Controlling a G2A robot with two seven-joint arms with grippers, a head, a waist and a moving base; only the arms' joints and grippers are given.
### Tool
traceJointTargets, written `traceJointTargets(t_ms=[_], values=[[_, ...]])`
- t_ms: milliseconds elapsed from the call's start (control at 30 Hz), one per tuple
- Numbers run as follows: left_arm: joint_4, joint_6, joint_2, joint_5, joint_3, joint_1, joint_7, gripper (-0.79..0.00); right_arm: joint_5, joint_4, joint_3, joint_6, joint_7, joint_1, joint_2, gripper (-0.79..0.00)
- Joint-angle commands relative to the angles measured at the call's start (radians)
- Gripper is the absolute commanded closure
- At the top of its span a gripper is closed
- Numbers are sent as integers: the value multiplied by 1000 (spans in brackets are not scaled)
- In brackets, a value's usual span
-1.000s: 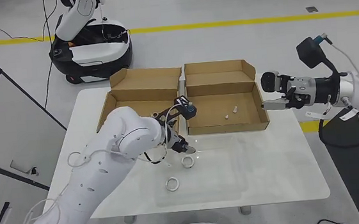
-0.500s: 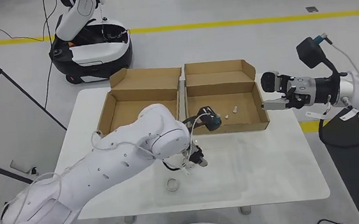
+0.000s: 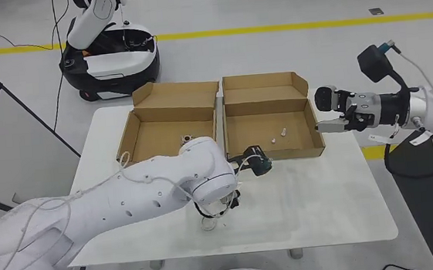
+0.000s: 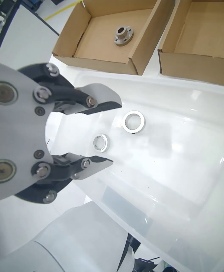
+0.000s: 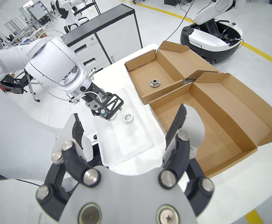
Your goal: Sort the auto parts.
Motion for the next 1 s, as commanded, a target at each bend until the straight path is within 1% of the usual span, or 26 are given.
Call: traceJointTargets(t_ms=[0, 33, 100, 167, 200, 267, 533, 733, 833, 967], values=[[8, -5, -4, 17, 24, -9, 0, -397, 0, 0, 0, 0, 0, 0, 0, -785], [18, -9, -7, 24, 39, -11, 0, -422, 0, 0, 0, 0, 0, 0, 0, -785], [30, -18, -14, 37, 65, -18, 0, -446, 0, 0, 0, 0, 0, 0, 0, -785], [46, -21, -23, 44, 81, -19, 0, -434, 0, 0, 0, 0, 0, 0, 0, -785], [53, -28, -27, 52, 81, -16, 0, -406, 0, 0, 0, 0, 0, 0, 0, -785], [84, -37, -36, 72, 81, -1, 0, -406, 0, 0, 0, 0, 0, 0, 0, -785], [153, -77, -79, 114, 81, 31, 0, -345, 0, 0, 0, 0, 0, 0, 0, -785], [205, -114, -109, 174, 81, 59, 0, -351, 0, 0, 0, 0, 0, 0, 0, -785], [229, -123, -124, 193, 81, 74, 0, -317, 0, 0, 0, 0, 0, 0, 0, -785], [259, -136, -141, 207, 81, 86, 0, -302, 0, 0, 0, 0, 0, 0, 0, -785]])
